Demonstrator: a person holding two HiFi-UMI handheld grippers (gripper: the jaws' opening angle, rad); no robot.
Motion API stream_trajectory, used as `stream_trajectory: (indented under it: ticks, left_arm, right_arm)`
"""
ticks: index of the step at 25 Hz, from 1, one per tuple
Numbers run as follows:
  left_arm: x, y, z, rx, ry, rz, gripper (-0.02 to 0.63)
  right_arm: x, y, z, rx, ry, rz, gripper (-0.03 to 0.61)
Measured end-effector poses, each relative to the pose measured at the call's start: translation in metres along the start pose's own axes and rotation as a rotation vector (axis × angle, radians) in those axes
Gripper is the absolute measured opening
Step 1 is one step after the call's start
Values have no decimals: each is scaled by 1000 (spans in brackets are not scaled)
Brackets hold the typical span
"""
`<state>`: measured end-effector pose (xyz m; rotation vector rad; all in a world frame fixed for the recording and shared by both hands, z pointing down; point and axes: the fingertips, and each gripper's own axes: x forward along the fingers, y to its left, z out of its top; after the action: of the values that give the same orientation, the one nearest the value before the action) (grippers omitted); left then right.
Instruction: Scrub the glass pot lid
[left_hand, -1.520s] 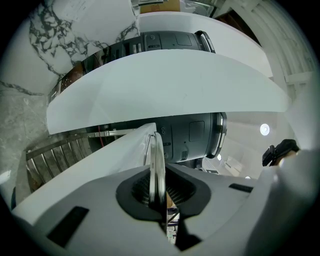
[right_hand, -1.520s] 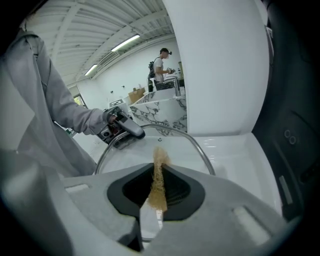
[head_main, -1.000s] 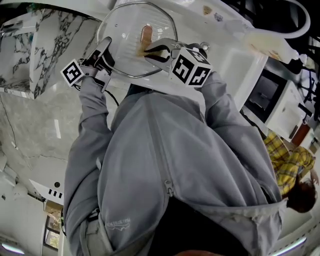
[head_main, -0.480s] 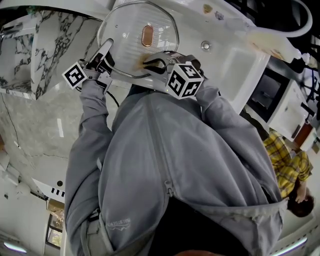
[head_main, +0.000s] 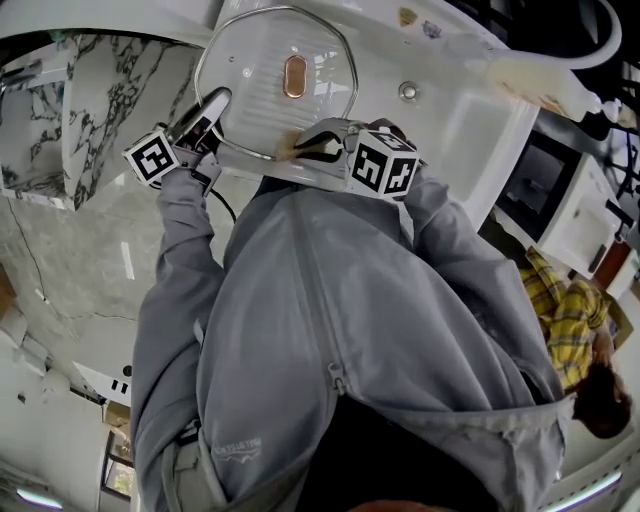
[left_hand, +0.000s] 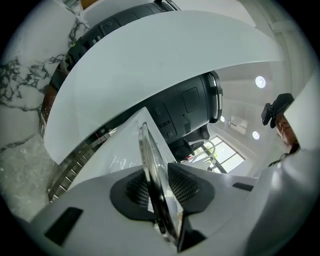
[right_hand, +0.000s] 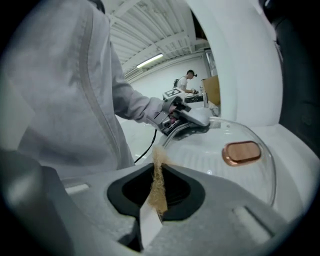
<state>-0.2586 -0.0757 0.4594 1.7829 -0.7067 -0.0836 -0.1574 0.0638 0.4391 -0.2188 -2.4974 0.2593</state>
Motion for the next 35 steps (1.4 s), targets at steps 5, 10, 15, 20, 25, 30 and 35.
stream_trajectory:
  ticks: [5,10,15,20,25,30,35]
  left_arm:
    - [-1,-2,-1,21,34,8,89]
    - [3,-4,-4,9,41,7,92]
    - [3,-2,-4,4,46,22,97]
    - [2,0,-4,6,44,38,101]
    - [1,2,-6,-5,41,50,103]
    - [0,3,-7,-14,40,54,104]
    - [-1,4,-8,-13,39,58,103]
  right_arm:
    - [-65,-63,-6,72,-94,-208,41]
    - [-111,-163,-21,62,-102,-475,41]
    - [-89,-218,-27,8,-50,-513,41]
    - [-63,-229,-39,-30,-25,-448,41]
    - [-61,-223,-53,-12,-8,-430,41]
    - [-66,-199,-65,57,-39,-444,41]
    - [-66,-159,-72,129,-101,-454,41]
